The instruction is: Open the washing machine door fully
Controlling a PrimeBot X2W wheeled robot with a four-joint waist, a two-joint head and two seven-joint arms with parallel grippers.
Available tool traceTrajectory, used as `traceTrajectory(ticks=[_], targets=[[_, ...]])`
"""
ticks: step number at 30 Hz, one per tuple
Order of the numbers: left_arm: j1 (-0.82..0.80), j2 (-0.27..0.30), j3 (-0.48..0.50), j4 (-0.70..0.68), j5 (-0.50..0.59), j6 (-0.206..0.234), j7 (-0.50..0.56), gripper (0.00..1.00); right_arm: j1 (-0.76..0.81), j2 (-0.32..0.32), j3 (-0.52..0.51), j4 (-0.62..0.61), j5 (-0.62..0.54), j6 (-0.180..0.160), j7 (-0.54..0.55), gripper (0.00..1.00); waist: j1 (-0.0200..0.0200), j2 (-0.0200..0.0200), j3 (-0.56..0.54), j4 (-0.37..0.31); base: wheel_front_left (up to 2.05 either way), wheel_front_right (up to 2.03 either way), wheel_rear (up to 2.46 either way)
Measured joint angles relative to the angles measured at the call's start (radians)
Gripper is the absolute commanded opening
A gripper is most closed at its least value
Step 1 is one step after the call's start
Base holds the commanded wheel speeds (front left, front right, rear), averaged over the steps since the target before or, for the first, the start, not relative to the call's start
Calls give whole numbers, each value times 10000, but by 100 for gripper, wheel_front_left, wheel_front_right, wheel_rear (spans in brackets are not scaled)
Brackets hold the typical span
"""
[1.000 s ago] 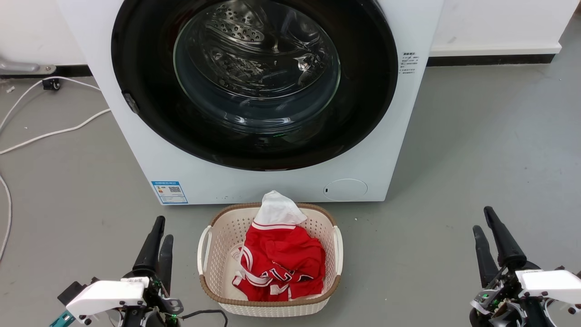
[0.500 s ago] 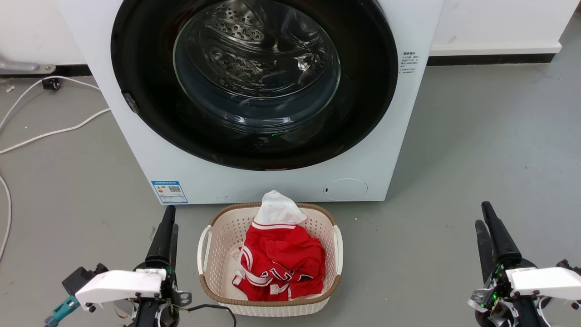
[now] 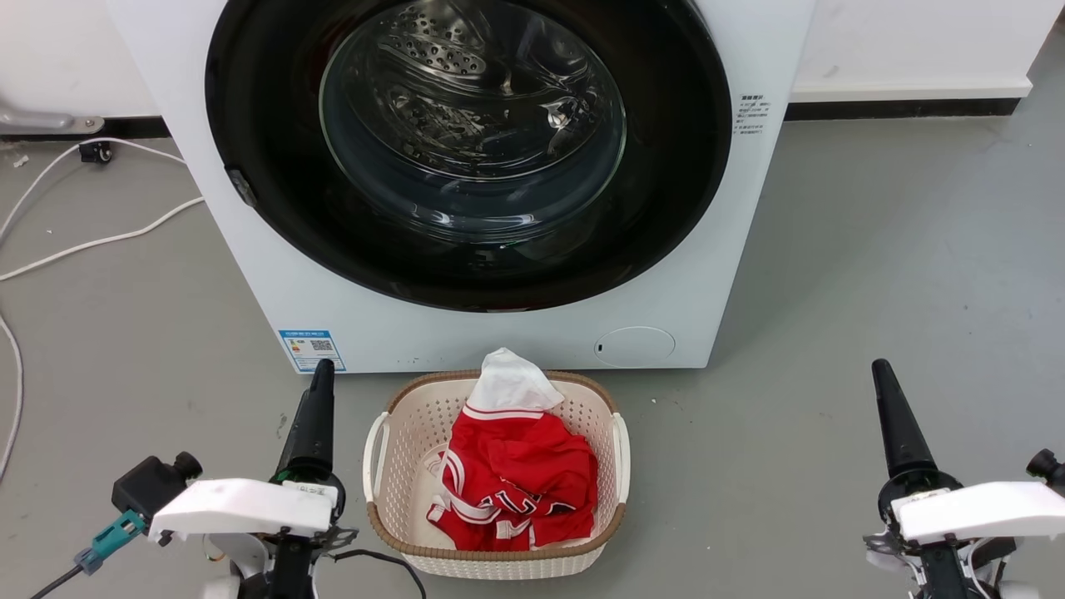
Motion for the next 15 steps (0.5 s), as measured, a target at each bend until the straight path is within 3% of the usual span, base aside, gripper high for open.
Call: traceTrajectory(ticks=[15], targets=[[-145,2,-489,-157,2706,213,-504,100,158,52,63,-257,-3235,2,-483,100,0,0,-4,64,0,0,0]])
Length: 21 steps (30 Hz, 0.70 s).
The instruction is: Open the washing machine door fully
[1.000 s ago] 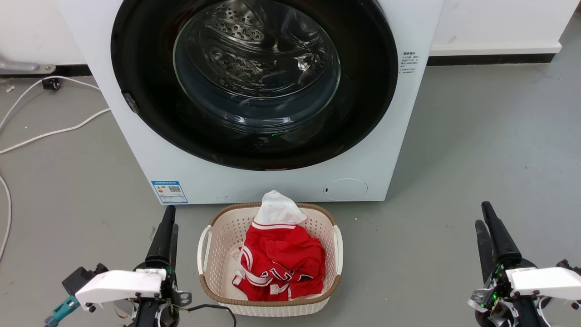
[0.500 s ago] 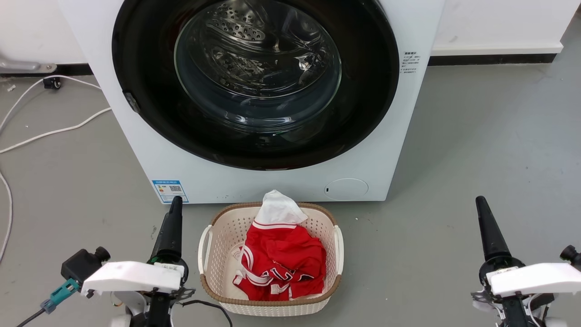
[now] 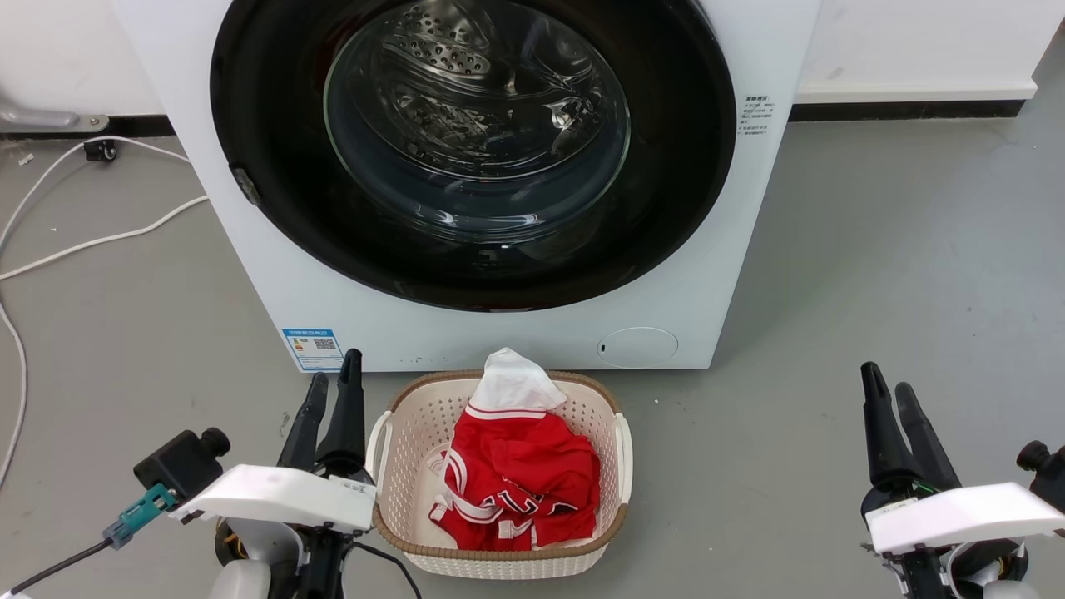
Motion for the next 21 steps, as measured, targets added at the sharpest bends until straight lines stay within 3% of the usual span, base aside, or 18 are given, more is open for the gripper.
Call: traceTrajectory(ticks=[21], targets=[[-52,2,-476,-50,3392,382,-602,100,199,12,146,-353,-3024,0,-222,100,0,0,7,103,0,0,0]])
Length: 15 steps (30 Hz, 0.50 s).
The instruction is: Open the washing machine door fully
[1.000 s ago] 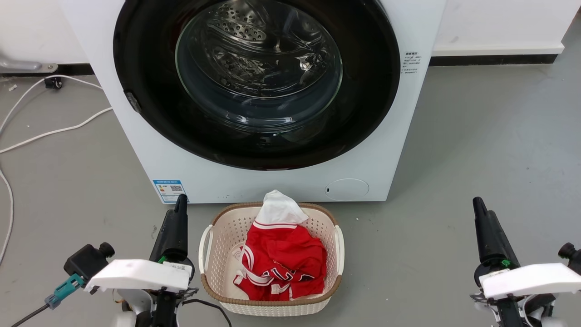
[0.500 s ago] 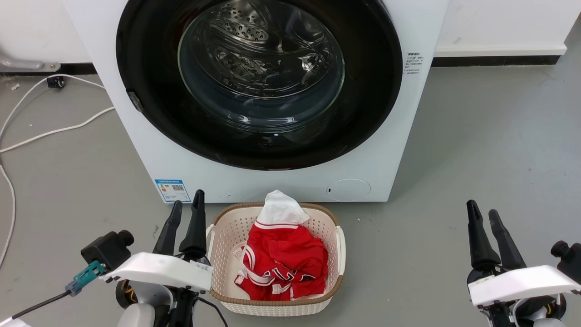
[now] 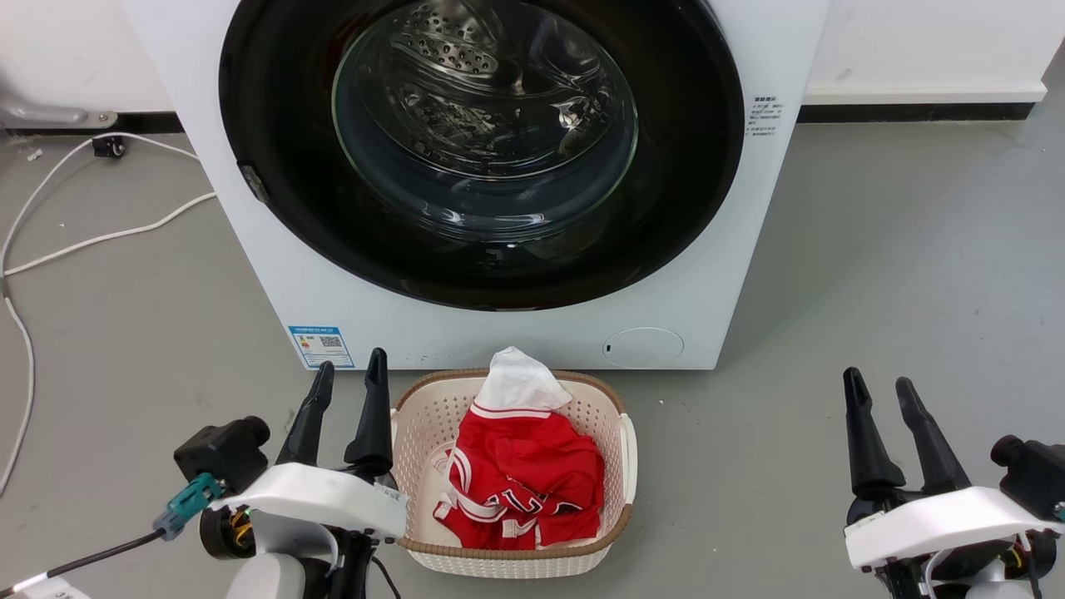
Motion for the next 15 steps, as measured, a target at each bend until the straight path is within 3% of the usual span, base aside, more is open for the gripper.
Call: traceTrajectory(ticks=[15], targets=[[-51,40,-213,111,1814,157,-374,100,146,8,-63,-134,-1720,0,63,100,0,-1,5,112,0,0,0]])
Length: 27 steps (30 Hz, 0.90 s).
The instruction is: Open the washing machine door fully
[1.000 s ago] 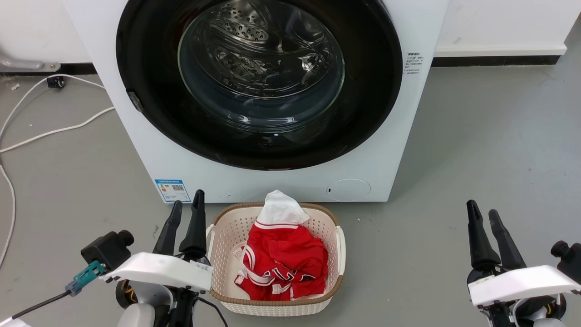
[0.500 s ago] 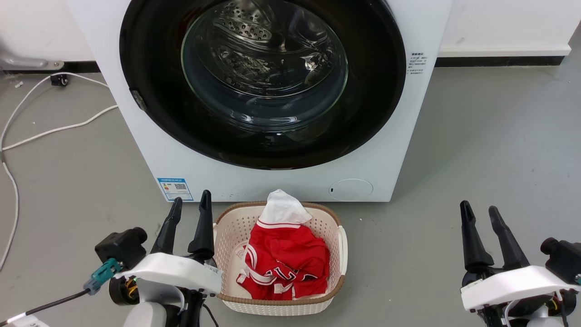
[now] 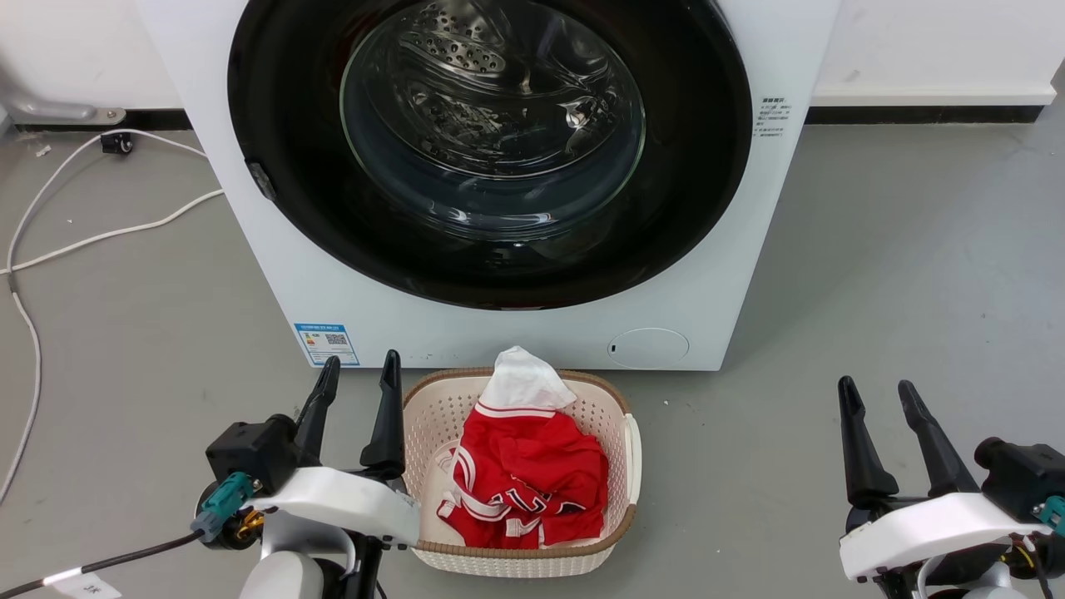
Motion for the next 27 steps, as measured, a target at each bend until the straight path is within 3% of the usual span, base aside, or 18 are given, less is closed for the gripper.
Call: traceTrajectory(ticks=[27], targets=[[-197,40,-374,351,2184,125,-556,100,105,6,-36,-345,-2374,2,-92,100,0,0,27,92,0,0,0]])
